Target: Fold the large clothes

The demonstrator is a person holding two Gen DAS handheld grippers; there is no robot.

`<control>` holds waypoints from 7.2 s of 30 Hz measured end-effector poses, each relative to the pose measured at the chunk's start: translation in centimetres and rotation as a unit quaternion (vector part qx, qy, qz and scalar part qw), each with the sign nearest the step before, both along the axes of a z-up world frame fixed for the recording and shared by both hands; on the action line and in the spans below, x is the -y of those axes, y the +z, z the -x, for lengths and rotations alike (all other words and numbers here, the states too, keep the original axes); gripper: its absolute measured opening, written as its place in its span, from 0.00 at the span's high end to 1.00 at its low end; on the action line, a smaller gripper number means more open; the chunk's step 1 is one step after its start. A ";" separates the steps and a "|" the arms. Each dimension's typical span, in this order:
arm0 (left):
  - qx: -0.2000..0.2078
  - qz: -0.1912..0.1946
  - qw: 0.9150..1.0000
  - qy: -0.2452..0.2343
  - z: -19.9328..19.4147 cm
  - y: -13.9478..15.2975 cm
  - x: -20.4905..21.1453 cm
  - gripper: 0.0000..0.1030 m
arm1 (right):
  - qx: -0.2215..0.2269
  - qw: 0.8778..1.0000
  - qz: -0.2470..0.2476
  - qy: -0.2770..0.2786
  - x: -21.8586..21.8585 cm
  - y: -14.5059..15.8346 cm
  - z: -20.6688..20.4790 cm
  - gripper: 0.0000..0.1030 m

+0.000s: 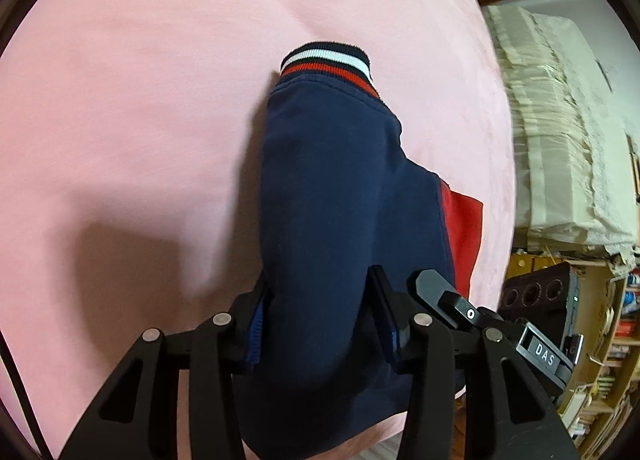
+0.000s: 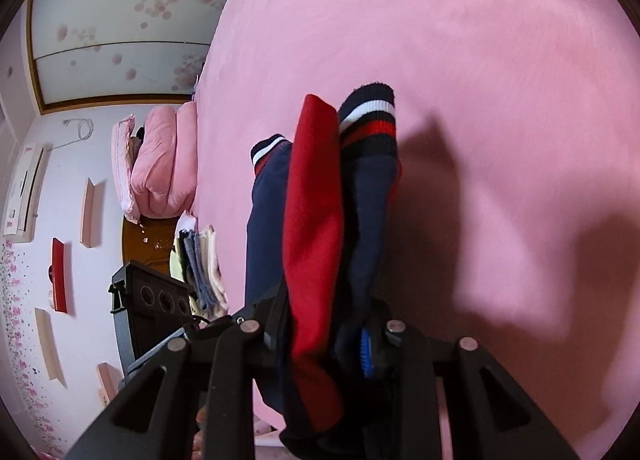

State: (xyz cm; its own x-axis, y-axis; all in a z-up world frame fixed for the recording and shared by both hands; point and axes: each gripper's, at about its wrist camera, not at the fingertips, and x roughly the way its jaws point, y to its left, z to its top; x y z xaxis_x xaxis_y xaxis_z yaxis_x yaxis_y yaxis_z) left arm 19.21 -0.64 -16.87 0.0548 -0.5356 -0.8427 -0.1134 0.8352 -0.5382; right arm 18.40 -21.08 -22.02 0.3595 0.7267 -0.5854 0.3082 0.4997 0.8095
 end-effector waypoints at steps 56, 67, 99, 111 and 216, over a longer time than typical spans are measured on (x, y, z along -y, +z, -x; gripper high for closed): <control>0.344 -0.325 0.868 0.152 -14.9 8.2 -64.1 0.46 | 0.213 0.954 -0.065 0.201 -70.7 1.6 -28.0 0.75; 0.320 -0.386 0.798 0.334 -5.2 6.5 -58.4 0.01 | 0.245 0.944 -0.008 0.223 -65.4 2.5 -23.2 0.48; 0.176 -0.359 0.916 0.046 29.1 16.1 -12.4 0.01 | 0.029 0.909 0.408 0.077 -8.1 15.5 23.0 0.07; 0.160 -0.299 0.940 -0.015 28.4 19.7 -8.9 0.01 | 0.037 0.911 0.390 0.126 -12.3 18.7 25.0 0.06; 0.281 -0.317 0.906 -0.016 29.5 27.3 -7.6 0.01 | 0.162 0.881 0.441 0.057 -12.8 27.8 23.5 0.00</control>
